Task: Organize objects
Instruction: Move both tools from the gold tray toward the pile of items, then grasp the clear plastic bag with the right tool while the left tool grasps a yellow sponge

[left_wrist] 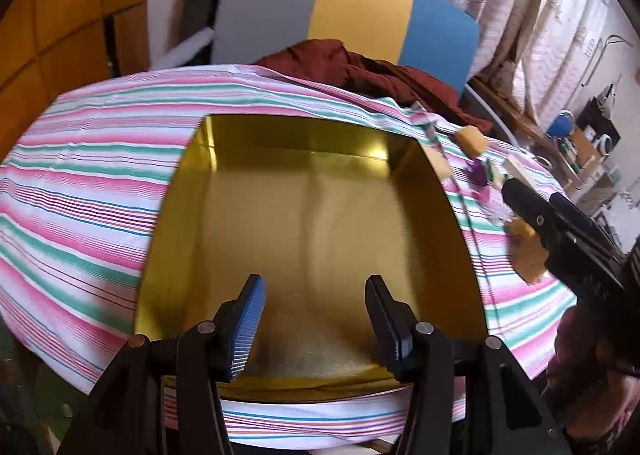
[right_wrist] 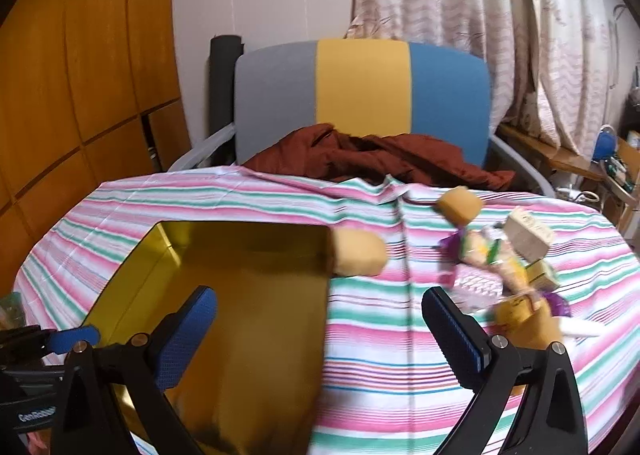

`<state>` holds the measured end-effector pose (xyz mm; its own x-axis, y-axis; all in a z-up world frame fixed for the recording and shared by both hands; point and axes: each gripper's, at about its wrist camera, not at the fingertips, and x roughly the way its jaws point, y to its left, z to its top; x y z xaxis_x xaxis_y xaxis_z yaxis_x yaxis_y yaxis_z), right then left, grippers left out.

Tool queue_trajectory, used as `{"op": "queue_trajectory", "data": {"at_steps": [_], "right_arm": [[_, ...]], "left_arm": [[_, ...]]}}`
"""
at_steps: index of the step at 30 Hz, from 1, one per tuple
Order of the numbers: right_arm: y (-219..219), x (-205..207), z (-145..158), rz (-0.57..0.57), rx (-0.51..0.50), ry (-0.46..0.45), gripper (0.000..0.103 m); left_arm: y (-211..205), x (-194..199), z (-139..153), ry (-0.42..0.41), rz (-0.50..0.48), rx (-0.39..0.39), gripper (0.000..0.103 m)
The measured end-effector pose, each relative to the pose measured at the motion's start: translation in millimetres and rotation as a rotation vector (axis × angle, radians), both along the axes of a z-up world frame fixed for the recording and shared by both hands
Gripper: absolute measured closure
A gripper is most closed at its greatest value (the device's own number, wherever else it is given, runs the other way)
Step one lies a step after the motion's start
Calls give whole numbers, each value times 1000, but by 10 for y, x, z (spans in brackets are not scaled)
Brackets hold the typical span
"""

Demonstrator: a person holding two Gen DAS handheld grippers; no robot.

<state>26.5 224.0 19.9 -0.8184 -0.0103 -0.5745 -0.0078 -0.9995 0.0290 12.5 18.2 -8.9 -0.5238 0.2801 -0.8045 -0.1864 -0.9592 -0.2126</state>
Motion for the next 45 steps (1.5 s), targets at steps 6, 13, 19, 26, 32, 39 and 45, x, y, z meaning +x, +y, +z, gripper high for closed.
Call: {"op": "queue_trajectory", "data": {"at_steps": [6,13,19,26,32,39,45], "right_arm": [[364,90,81,-80,40,44,0],[978,186,3,-219,-22,24,0],[1492,388,-64,-354,-40,18,0],[2207,710,-194,-534,-123,2,0],[2519,741,-401,-578,-165,-52,0],[2633,630,-711,-559,-202,-131,9],[2636,427,-903,-511,-214,-148,21]], "left_arm": [[101,1,-7,-23,-33,13,50],[319,-15,53,13,-102,28,50],[550,-44,51,8,-210,87,50],[967,-1,99,12,-370,89,38],[1255,43,117,22,-446,62,33],[1472,72,133,37,-509,59,32],[1656,80,126,45,-540,65,32]]}}
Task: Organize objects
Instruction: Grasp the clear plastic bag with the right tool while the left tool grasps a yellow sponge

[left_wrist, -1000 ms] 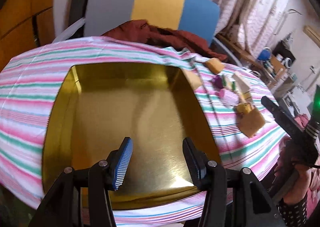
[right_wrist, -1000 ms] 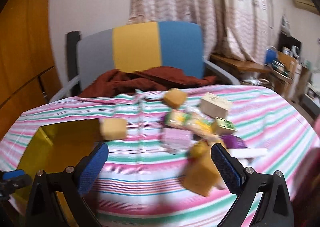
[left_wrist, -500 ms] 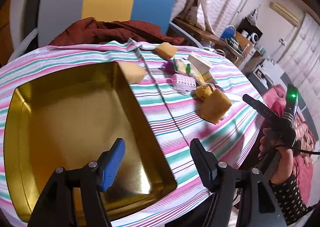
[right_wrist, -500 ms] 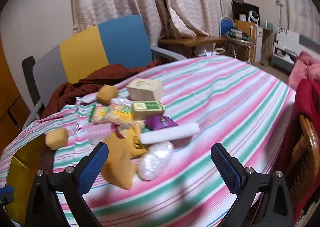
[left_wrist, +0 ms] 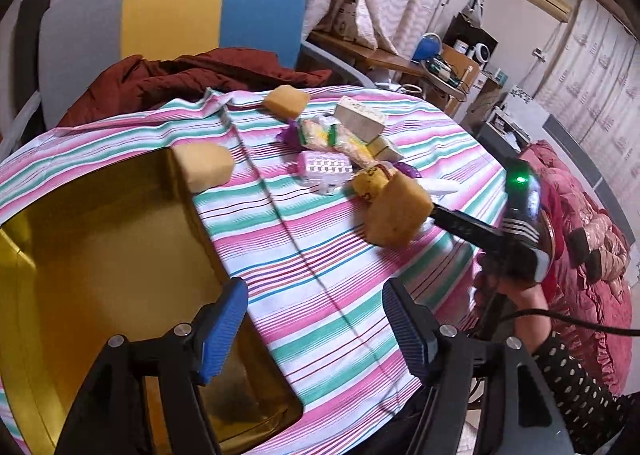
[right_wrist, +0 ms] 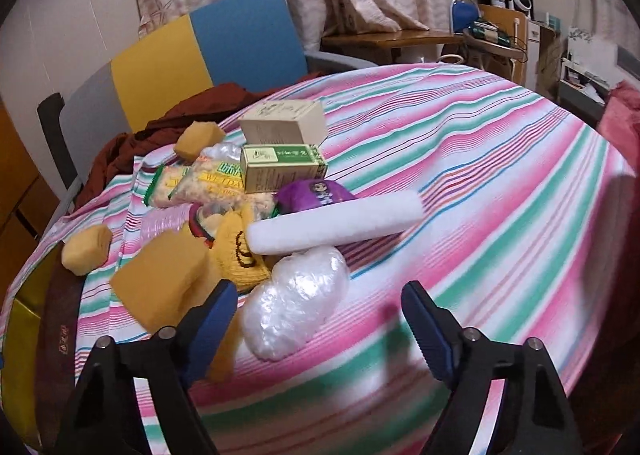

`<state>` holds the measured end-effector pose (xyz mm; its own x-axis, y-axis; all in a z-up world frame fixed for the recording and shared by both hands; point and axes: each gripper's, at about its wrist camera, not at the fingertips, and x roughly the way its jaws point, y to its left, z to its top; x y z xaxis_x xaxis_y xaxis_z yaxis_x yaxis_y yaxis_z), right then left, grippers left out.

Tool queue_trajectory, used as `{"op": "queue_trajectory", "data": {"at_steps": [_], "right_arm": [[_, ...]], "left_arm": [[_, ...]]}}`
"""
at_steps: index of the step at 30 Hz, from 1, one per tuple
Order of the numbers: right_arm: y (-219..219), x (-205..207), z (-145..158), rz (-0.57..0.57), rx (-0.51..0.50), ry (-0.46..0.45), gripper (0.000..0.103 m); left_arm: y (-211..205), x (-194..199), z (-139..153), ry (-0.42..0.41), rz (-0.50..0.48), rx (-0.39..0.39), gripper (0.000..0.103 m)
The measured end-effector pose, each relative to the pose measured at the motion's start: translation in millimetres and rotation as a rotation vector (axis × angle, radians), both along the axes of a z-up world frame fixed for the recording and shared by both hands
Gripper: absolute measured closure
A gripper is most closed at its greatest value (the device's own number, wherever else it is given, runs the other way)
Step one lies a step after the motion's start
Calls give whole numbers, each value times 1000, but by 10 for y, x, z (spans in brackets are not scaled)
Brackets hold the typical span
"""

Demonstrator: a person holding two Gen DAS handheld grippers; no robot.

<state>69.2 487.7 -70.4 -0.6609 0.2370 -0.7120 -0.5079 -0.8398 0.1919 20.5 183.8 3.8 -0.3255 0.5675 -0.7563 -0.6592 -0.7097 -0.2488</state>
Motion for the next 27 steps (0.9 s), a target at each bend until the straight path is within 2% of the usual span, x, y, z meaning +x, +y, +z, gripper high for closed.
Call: {"op": "queue_trajectory", "data": {"at_steps": [2,5,7,8,12,15,19,23,27], "right_arm": [[2,-57,-51,8,-9,2,23],[-12,-118,-126,20,-19,-16,39],[-26,-118,-160,21,-19,-20,55],[-37,-96,-156,12,-3,-21,58],[11,23,-150,-14,-17,-13,59],[38,132,-153,-24,-4,-16,59],[45,224,-162,-15,9,-14,59],[29,245,-178,-17,23,-12,59],[19,249,-194,-8,35,-11,59]], "left_arm": [[90,3,-3,4,-21,4,32],[234,14,-13,14,-58,4,32],[337,16,-36,20,-85,-2,32],[395,12,-53,20,-99,-4,32],[641,-45,-157,-6,-146,-16,31],[853,-60,-230,22,-180,-39,20],[1155,-80,-309,67,-232,-49,20],[1428,-168,-443,34,-245,-48,20],[1612,-211,-546,38,-245,-71,19]]}}
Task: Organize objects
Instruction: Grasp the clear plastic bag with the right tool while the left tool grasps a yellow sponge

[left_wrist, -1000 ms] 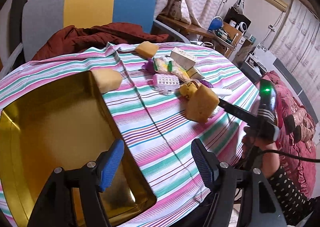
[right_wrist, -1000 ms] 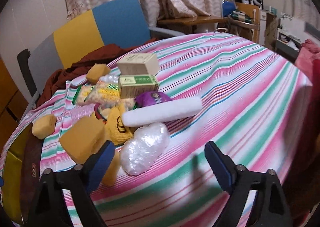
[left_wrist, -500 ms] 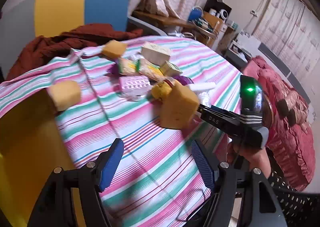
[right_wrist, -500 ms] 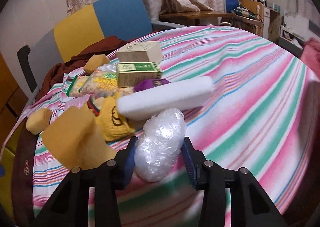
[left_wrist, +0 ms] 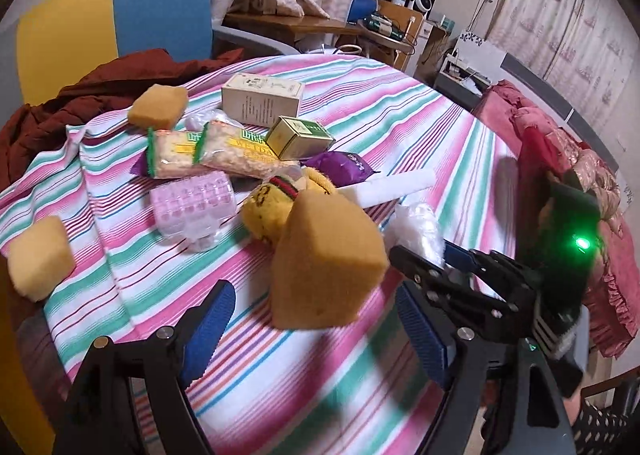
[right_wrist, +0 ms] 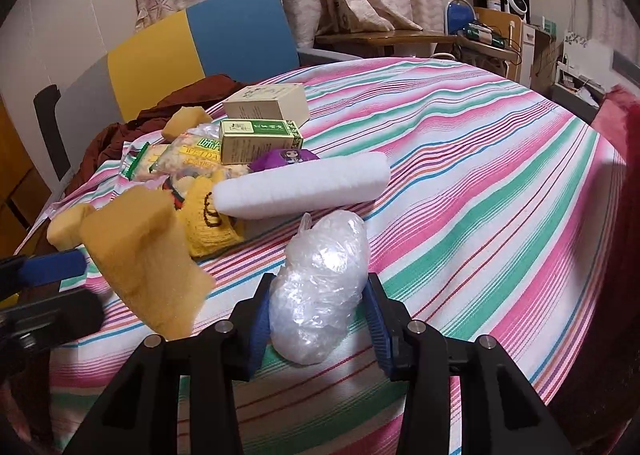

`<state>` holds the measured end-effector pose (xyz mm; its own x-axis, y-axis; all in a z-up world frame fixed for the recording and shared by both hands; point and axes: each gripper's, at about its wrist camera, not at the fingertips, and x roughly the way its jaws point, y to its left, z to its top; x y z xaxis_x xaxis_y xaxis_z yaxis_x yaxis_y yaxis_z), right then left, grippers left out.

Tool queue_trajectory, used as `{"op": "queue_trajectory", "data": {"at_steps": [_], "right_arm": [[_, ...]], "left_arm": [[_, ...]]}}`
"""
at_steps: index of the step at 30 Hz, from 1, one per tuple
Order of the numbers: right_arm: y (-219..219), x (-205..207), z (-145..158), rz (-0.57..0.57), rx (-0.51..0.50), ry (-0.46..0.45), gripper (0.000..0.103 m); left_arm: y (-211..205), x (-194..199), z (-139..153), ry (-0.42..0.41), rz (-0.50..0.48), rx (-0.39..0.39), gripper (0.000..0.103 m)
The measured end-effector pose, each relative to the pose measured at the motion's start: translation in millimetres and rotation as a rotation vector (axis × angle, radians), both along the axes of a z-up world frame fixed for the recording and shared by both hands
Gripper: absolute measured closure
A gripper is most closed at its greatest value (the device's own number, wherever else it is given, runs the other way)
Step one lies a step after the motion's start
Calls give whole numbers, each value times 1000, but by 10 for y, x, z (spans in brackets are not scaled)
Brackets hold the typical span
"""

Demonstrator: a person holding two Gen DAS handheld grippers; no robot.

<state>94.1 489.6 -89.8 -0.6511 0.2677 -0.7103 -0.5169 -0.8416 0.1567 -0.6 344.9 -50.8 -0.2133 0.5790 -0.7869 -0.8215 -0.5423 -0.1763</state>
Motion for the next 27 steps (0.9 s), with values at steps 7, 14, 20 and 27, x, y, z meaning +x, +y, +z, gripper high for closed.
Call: {"op": "queue_trajectory", "data": {"at_steps": [7,14,20,27], "right_arm": [[-44,0,-25,9,43,-8,59],[-61,-13,-27,11,59,-17,59],[-83,-32,-5,5,54,-34,59],[-254,-29,45,39,4,-31,60]], "left_arm": [[159,-68,-161,26,12,-40,20],[20,-85,-144,-13,5,30,54],[-142,-55,-113,-23,19,34,57],[-436,-61,13,-64,46,87,57]]}}
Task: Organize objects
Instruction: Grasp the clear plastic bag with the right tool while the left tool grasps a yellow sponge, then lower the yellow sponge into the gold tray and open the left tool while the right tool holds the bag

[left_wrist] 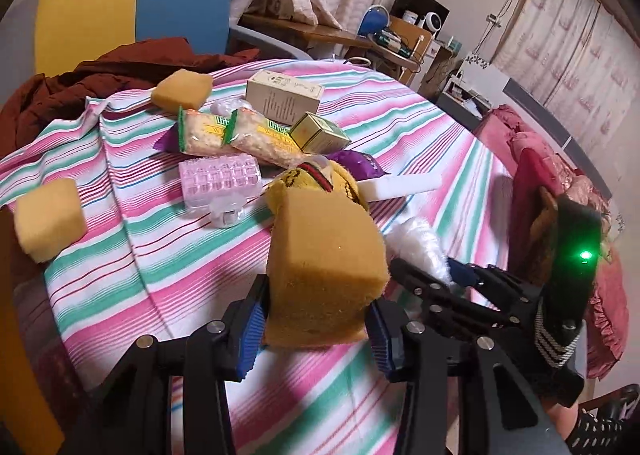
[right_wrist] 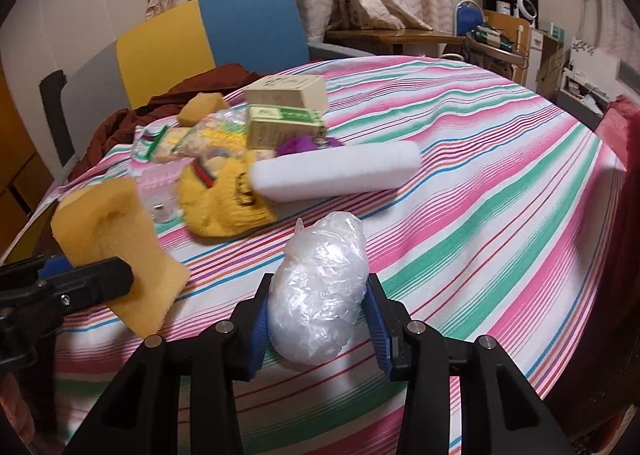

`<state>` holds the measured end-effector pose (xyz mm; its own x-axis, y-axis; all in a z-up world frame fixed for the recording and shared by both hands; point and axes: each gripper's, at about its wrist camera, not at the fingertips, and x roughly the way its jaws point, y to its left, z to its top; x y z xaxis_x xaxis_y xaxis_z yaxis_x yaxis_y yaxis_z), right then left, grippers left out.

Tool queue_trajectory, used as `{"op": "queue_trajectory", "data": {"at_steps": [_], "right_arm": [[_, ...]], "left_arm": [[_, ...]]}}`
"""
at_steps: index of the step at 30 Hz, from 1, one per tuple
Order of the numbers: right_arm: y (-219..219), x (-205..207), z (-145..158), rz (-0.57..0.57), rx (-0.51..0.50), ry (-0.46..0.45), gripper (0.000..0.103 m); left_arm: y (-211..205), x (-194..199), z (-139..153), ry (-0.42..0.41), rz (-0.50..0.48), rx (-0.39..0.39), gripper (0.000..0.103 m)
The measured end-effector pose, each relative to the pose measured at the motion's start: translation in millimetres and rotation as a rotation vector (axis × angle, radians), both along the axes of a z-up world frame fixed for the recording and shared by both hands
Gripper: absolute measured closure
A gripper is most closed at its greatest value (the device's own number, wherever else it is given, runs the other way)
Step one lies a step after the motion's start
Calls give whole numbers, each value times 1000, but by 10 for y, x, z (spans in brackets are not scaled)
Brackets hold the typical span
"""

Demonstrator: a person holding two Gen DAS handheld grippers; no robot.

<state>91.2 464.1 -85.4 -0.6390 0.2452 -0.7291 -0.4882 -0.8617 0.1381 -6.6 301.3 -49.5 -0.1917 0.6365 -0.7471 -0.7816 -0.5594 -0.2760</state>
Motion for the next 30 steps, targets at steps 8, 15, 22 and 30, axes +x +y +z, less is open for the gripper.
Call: {"op": "queue_trajectory", "data": {"at_steps": [8,15,22,30], "right_arm": [[-373,-91,89,94,-23,0,60],[-754,-217,447,189,29,68,60],[-1310,-529,782,354,58,127,60],[-1986,-963,871,514,-7,107,60]], "left_arm": [[-401,40,170,-33,23,63,57],[-929,-23,387,-20,121,121,57],[-1532,-187,538,31,259,133,57],[-2326,-508,448,31,472,91,57]]}}
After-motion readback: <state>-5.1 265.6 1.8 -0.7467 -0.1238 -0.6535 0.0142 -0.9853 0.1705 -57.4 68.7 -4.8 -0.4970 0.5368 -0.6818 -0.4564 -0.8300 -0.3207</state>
